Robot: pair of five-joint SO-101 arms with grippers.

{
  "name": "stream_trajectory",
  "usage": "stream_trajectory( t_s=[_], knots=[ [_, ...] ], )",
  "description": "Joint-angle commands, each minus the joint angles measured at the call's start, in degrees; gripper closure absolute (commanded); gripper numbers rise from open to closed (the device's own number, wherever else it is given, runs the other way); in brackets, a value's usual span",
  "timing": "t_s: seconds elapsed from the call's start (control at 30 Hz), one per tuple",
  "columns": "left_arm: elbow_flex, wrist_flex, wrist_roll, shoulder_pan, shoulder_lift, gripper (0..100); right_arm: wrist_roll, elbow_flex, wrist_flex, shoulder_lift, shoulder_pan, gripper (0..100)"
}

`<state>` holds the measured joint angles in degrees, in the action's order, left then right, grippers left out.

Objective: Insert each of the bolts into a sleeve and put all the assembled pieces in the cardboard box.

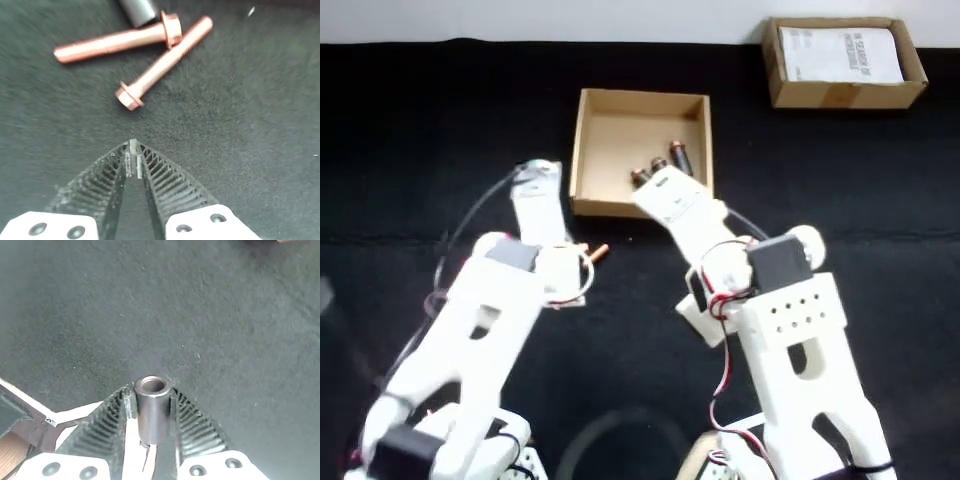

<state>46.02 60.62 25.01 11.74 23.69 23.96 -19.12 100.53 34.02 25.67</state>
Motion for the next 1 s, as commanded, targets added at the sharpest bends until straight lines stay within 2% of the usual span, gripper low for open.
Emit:
stream_trajectory(
  t_s=[0.0, 0.43, 0.63, 0.97],
  knots=[
    [-4.6, -2.0, 0.7, 0.8, -8.8, 99, -0.3, -0.3, 0.2, 2.2, -2.4, 99.1],
    [-14.1, -8.8, 1.1, -4.3, -28.8, 99, 1.8, 0.1, -0.7, 1.9, -3.0, 99.1],
    [-20.8, -8.7, 6.9, -5.8, -34.2, 99, 1.8, 0.0, -2.8, 1.7, -3.0, 99.1],
    [-39.7, -8.8, 14.9, -13.2, -47.0, 99, 3.5, -0.5, -2.9, 1.6, -3.2, 99.1]
  ],
)
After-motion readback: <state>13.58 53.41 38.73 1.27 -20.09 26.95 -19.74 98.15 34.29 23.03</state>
